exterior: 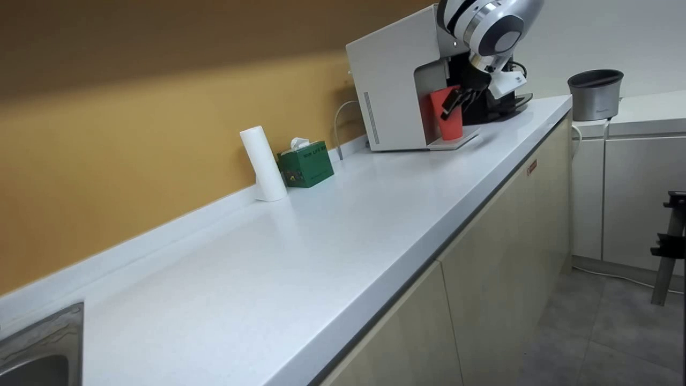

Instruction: Put the orange cup on the counter.

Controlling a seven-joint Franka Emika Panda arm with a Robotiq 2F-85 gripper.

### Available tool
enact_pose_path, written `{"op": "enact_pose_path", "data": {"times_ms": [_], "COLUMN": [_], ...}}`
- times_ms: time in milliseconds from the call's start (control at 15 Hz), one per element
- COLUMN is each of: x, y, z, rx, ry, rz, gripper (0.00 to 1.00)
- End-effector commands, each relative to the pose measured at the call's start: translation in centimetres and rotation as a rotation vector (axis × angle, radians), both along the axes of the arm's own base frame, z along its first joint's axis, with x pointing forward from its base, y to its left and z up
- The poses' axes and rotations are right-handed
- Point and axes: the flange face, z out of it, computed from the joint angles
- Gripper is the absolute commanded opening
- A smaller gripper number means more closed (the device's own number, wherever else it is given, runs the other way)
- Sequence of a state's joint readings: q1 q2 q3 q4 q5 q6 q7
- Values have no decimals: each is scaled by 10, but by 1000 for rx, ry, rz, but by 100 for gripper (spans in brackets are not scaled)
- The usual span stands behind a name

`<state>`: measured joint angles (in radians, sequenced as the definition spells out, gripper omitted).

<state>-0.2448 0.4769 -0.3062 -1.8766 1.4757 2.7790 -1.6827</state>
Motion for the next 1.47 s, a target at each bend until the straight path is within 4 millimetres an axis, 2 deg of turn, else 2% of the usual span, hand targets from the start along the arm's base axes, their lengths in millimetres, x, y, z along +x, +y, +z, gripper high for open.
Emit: {"op": "enact_pose_path", "data": {"times_ms": [0, 67, 267, 733, 1400], "x": [10, 11, 6, -27, -110], "y": [-6, -5, -5, 6, 49], "z": [-2, -4, -4, 6, 30], "rx": [7, 11, 11, -25, -30], "ry": [-54, -60, -73, -43, -86], "rz": [41, 51, 56, 8, -189], "gripper": [75, 73, 55, 49, 49]}}
